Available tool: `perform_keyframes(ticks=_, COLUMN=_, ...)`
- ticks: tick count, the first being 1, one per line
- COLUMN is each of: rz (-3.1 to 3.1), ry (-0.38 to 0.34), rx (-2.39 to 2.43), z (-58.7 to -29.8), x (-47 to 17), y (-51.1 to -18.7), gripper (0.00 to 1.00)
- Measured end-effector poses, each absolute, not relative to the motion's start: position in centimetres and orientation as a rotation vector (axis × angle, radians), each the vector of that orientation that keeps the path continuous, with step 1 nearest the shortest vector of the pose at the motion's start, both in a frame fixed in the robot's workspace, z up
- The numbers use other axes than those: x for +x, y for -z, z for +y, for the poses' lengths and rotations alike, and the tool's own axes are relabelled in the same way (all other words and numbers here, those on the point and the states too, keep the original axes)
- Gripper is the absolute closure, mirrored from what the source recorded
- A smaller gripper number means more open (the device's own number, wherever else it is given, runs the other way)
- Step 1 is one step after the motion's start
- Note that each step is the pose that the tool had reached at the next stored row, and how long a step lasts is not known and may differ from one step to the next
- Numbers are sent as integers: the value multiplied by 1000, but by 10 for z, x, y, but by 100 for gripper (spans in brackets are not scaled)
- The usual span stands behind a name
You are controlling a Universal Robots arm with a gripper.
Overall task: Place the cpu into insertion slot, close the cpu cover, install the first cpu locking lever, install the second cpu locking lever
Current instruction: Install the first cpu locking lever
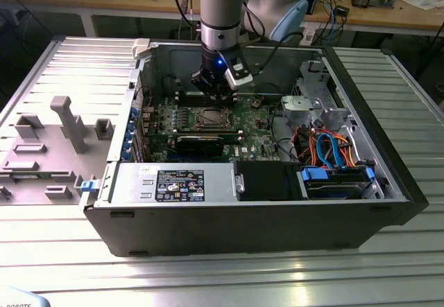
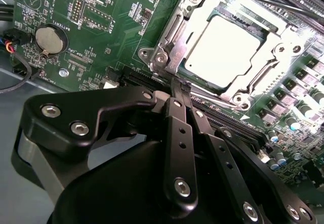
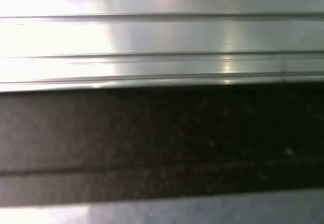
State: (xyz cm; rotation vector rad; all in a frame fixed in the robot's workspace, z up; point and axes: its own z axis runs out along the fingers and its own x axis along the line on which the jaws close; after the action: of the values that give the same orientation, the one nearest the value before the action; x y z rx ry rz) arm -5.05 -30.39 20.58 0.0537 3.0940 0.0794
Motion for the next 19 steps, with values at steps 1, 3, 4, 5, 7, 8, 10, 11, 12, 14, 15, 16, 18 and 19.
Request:
perform_keyframes(ticks=1, rz=3094, ry=-79, rx=53, z=-304, x=-50, y=-205, gripper=89)
perform_keyframes(ticks=3, rz=3095, ry=-76, rx=53, z=-304, x=-50, y=-205, gripper=89)
perform_keyframes(ticks=4, rz=3095, ry=-74, rx=53, z=-304, x=-50, y=-204, gripper=89)
perform_keyframes(ticks=5, rz=3095, ry=-72, rx=53, z=-304, x=-50, y=-204, gripper=89)
perform_keyframes(ticks=7, rz=3095, ry=-72, rx=53, z=-304, x=-50, y=-204, gripper=89)
perform_keyframes(ticks=8, rz=3095, ry=-72, rx=53, z=-304, x=-50, y=-204, gripper=89)
perform_keyframes(ticks=10, rz=3094, ry=-72, rx=53, z=-304, x=-50, y=-204, gripper=89)
perform_keyframes(ticks=11, rz=3094, ry=-72, rx=53, z=-304, x=-50, y=-204, gripper=89)
perform_keyframes(ticks=12, rz=3095, ry=-72, rx=53, z=-304, x=-50, y=-204, gripper=89)
perform_keyframes(ticks=14, rz=3095, ry=-70, rx=53, z=-304, x=-50, y=-203, gripper=89)
perform_keyframes(ticks=15, rz=3095, ry=-69, rx=53, z=-304, x=-50, y=-203, gripper=89)
perform_keyframes(ticks=16, rz=3095, ry=-68, rx=53, z=-304, x=-50, y=-202, gripper=89)
perform_keyframes(ticks=18, rz=3094, ry=-67, rx=53, z=-304, x=-50, y=-201, gripper=89)
perform_keyframes(ticks=19, rz=3095, ry=-65, rx=53, z=-304, x=-50, y=-200, gripper=89)
